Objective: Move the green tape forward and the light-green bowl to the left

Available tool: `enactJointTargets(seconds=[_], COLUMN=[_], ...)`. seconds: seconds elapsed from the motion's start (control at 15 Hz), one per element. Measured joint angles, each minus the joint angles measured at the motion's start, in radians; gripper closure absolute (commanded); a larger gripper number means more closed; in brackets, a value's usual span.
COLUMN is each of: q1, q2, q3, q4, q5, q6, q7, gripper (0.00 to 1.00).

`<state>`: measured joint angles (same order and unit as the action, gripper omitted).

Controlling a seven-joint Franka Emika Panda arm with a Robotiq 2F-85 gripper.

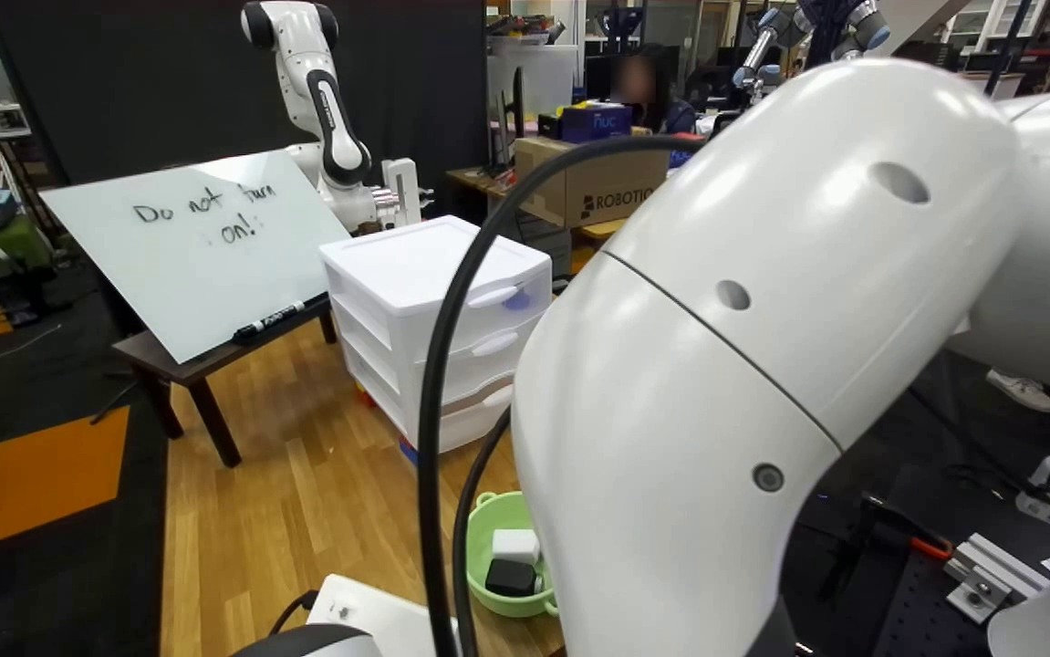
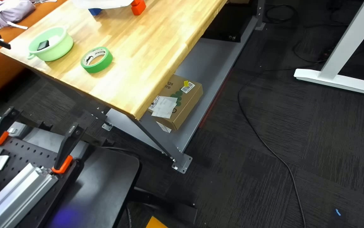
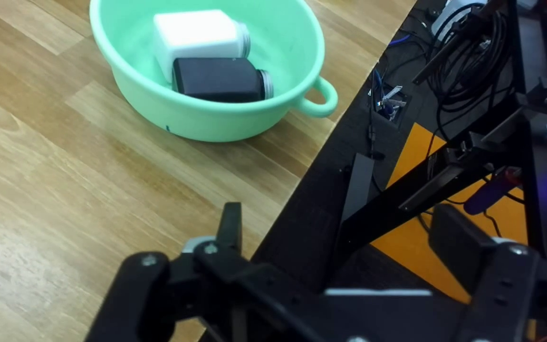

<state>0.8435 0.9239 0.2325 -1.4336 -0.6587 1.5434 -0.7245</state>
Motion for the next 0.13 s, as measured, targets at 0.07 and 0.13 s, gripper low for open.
enactJointTargets(seconds=[0.07, 0.13], q1=[0.0, 0.0], q2=[0.0, 0.0], q3=[0.0, 0.0], q4=[0.0, 0.0], q5=[0.0, 0.0], q6=[0.0, 0.0], q7=[0.0, 0.0], gripper=[0.0, 0.0])
